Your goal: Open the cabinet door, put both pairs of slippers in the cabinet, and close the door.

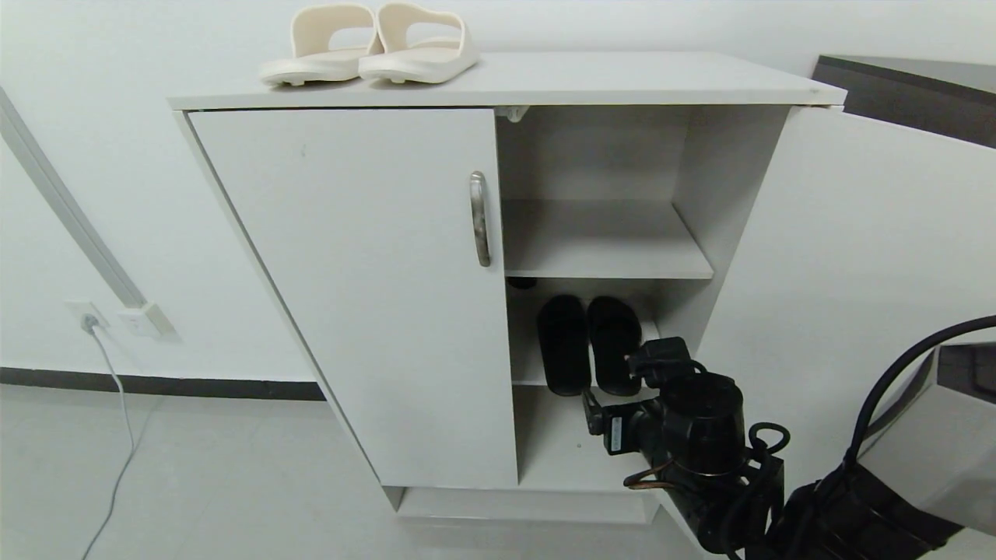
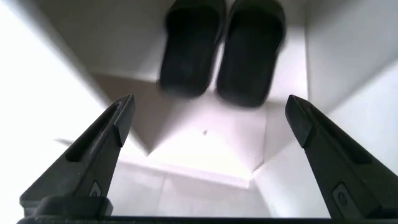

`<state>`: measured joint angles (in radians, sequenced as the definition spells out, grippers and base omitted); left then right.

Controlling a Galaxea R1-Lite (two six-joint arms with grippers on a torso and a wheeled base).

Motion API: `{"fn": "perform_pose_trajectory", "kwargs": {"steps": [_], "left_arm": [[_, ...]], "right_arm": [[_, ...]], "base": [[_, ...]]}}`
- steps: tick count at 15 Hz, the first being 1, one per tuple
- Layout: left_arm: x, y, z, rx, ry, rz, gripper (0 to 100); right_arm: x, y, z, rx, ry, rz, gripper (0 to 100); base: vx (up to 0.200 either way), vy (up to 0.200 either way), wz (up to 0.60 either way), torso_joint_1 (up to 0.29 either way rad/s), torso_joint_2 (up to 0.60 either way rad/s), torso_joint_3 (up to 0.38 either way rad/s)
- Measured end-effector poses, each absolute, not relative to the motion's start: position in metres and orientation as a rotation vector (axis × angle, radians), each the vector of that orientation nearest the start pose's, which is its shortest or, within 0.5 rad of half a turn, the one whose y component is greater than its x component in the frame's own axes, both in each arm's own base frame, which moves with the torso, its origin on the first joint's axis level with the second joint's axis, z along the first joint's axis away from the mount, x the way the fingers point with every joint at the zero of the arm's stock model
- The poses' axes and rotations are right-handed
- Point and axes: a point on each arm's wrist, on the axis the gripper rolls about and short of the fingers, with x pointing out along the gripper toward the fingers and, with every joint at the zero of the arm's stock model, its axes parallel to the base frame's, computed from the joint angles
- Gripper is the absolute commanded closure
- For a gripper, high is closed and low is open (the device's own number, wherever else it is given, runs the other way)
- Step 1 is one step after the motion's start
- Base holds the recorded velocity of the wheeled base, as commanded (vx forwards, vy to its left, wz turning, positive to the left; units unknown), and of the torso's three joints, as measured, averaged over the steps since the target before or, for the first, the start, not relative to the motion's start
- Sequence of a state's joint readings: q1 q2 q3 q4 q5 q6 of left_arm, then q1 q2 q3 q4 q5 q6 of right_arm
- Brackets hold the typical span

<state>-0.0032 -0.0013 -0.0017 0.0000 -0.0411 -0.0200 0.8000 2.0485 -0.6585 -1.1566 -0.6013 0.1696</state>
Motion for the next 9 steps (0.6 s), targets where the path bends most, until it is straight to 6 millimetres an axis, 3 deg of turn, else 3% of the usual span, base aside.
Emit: {"fn": "perform_pose_trajectory", "kwargs": {"steps": [9], "left_arm": [[-0.023,-0.0009,0.0759,-0.017,-0.003,-0.044,100]], "right_arm": [[0.2427,0.2311,0.0826,0.017,0.192,0.18,0]], "base": [[0.0,0.0,0.0,0.0,0.0,0.0]]}}
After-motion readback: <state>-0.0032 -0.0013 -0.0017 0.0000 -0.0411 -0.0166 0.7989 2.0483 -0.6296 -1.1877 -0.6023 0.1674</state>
